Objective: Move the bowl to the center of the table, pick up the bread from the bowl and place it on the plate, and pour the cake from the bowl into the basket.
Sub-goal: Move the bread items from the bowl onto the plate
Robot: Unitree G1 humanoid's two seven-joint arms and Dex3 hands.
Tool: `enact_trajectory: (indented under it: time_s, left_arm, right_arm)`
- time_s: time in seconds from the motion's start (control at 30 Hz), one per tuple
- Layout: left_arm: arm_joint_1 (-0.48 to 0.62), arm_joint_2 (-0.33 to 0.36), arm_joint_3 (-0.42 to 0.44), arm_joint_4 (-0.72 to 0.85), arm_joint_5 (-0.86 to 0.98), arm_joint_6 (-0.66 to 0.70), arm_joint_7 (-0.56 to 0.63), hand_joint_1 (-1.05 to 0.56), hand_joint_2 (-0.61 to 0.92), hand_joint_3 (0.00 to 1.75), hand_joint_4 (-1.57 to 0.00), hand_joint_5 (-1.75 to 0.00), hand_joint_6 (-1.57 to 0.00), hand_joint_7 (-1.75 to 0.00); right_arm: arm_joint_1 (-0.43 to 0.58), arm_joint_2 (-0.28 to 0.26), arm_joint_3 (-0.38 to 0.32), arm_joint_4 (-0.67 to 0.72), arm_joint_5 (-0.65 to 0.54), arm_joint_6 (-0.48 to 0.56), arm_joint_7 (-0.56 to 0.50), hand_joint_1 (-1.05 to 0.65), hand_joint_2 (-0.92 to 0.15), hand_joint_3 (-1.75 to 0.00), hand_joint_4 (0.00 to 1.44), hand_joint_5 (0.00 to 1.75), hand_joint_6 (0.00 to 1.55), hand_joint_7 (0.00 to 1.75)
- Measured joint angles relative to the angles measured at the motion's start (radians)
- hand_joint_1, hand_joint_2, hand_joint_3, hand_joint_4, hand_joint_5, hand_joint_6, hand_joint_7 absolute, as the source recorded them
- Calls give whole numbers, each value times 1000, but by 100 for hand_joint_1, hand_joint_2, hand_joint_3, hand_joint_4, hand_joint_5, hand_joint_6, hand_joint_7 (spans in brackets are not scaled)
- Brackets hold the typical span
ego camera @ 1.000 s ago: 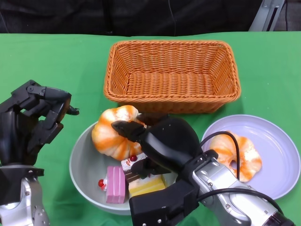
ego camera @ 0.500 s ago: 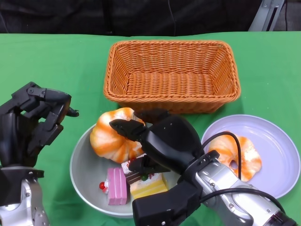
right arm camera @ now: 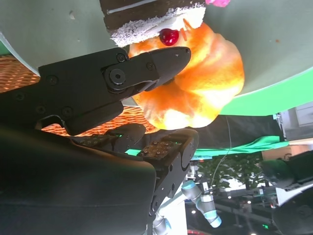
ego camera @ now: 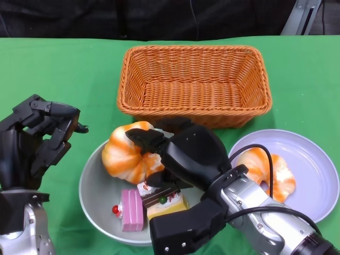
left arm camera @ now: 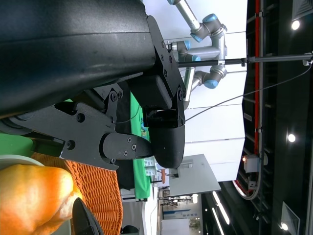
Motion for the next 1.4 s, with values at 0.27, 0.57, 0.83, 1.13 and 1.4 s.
enact_trajectory:
  time_s: [0.27, 0.57, 0.83, 1.13, 1.4]
  left_arm:
    - [0, 0, -1, 0, -6, 1, -1, -15, 92, 31, -85, -134, -97, -91]
    - [0, -2, -6, -1, -20, 1, -3, -15, 92, 30, -83, -133, -95, -91]
    - [0, -9, -15, -4, -21, 1, -2, -15, 92, 31, -84, -134, -97, -92]
    - [0, -10, -16, -7, -31, 10, -4, -15, 92, 30, -84, -138, -96, -95]
    - [0, -10, -16, -7, -33, 10, -7, -17, 92, 28, -83, -139, -94, -96]
  right_arm:
    - [-33, 3, -16, 14, 7, 3, 10, -82, -92, -3, 45, 0, 43, 0]
    - [-83, 17, -26, 105, 22, 2, -15, -82, -92, -7, 47, 1, 44, 1]
    - [-120, 44, -30, 197, 43, -3, -41, -80, -92, -8, 48, 1, 45, 1]
    - [-158, 71, -31, 278, 67, -8, -75, -80, -92, -10, 50, 2, 46, 1]
    - [-190, 86, -31, 334, 73, -10, -101, -79, -92, -14, 51, 2, 45, 0]
